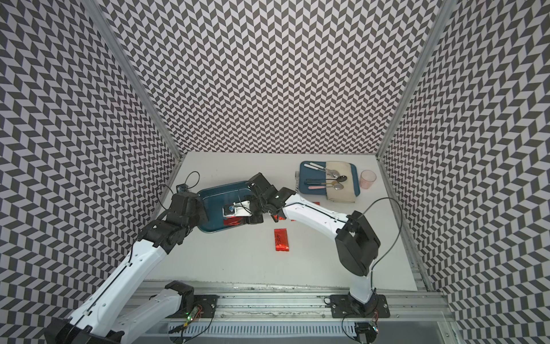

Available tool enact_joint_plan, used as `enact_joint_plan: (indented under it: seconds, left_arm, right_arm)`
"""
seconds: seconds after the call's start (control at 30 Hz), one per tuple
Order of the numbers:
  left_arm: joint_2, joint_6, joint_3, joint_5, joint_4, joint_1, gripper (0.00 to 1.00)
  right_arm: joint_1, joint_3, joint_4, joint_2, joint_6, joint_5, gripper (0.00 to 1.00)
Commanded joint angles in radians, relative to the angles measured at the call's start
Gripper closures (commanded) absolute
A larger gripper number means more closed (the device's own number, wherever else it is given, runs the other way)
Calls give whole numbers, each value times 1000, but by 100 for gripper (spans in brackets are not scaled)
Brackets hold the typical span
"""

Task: Take the tea bags out of the storage box
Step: Pick up the tea bag from the storage box.

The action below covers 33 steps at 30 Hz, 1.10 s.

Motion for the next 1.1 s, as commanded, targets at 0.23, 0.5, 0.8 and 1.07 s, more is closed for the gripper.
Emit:
enact_joint_plan:
  seconds: [0.23,0.5,0.8,1.07]
  left_arm:
    - [-15,-2,-3,13,43,2,100]
    - [-17,-2,-2,10,43,2,100]
    - [-12,-23,1,-26,26,2,100]
    - [-11,-27,2,-34,23,2,100]
  right_arm:
    - [0,32,11,36,20,-22,76]
    - [1,33,-1,13,53,-28,100]
    - [-1,36,37,-97,215,-17,100]
    - [-92,-92,262,-313,614,-127,100]
